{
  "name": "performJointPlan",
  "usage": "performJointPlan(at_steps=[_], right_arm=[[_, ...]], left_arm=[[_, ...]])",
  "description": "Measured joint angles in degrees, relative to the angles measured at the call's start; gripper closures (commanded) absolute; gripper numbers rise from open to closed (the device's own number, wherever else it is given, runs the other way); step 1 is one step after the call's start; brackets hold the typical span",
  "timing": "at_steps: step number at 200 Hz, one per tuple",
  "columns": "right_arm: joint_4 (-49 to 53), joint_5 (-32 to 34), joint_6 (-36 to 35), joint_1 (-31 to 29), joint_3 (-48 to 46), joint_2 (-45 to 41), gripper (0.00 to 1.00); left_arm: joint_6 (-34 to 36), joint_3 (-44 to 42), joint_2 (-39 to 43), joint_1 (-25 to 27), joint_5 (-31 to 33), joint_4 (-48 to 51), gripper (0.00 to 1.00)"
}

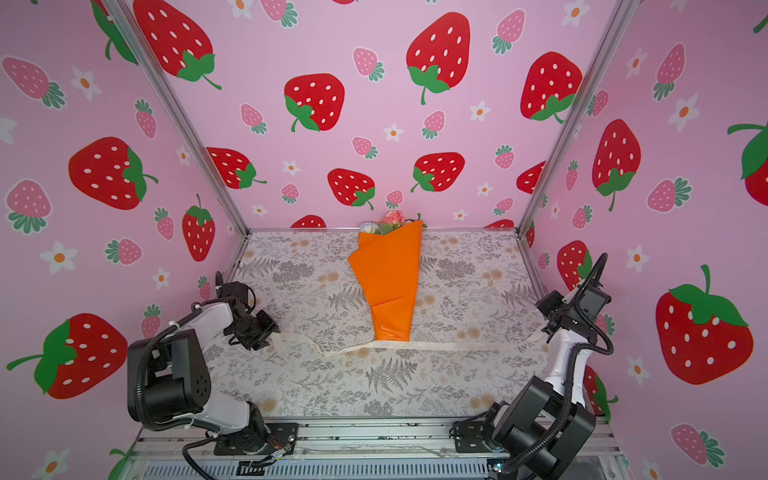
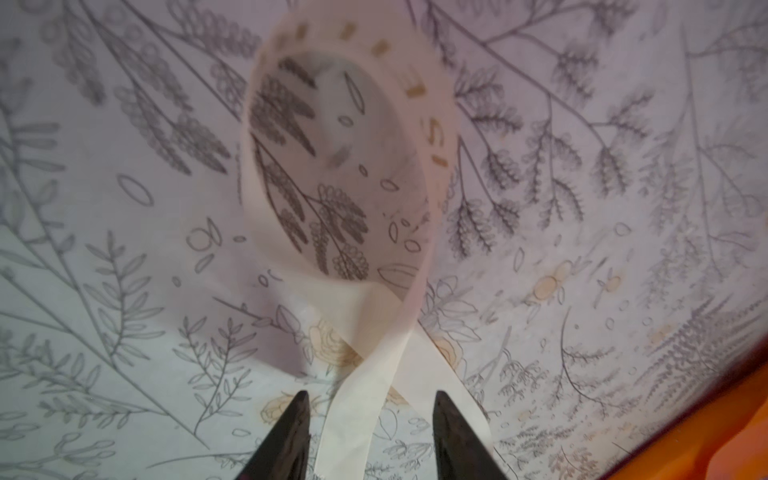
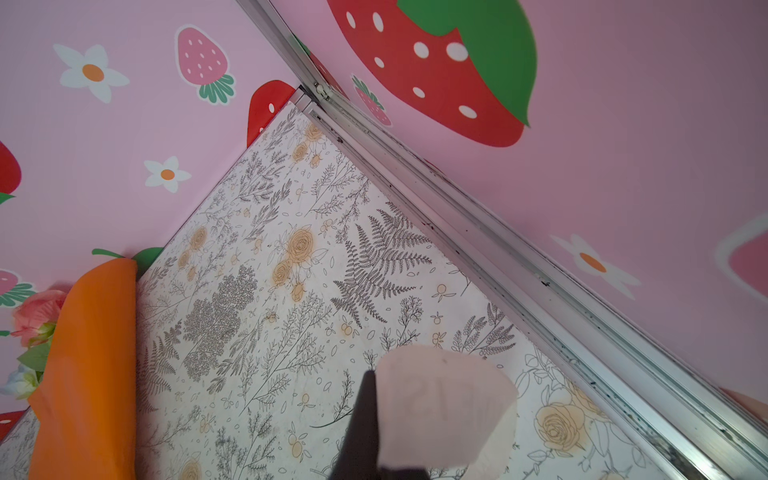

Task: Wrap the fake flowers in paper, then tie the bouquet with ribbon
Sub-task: 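Draw both grippers outward toward the side walls, stretching the ribbon taut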

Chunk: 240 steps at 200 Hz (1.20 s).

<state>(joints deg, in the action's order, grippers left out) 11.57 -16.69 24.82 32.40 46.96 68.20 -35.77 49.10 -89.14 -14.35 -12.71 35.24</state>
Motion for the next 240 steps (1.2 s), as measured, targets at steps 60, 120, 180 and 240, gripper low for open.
performJointPlan(at_steps=[60,120,180,240], right_arm=[[-0.1,-0.7,0.0,0.0,0.0,0.5,0.97],[-0.3,-1.0,0.0,0.0,0.0,1.3,0.97],[0.1,4.9,-1.1,0.0,1.7,1.9,0.98],[-1.2,15.1,-0.5,0.4,5.7,2.2,1.00]], left_arm=[[1.3,4.9,-5.3,0.0,3.8,-1.0,0.62],[1.9,6.3,-7.7,0.0,1.8,-2.4,0.98],[1.6,10.1,-4.9,-3.7,-3.2,-1.8,1.00],[0.8,14.4,-3.4,-17.7,-0.9,-1.4,0.98]])
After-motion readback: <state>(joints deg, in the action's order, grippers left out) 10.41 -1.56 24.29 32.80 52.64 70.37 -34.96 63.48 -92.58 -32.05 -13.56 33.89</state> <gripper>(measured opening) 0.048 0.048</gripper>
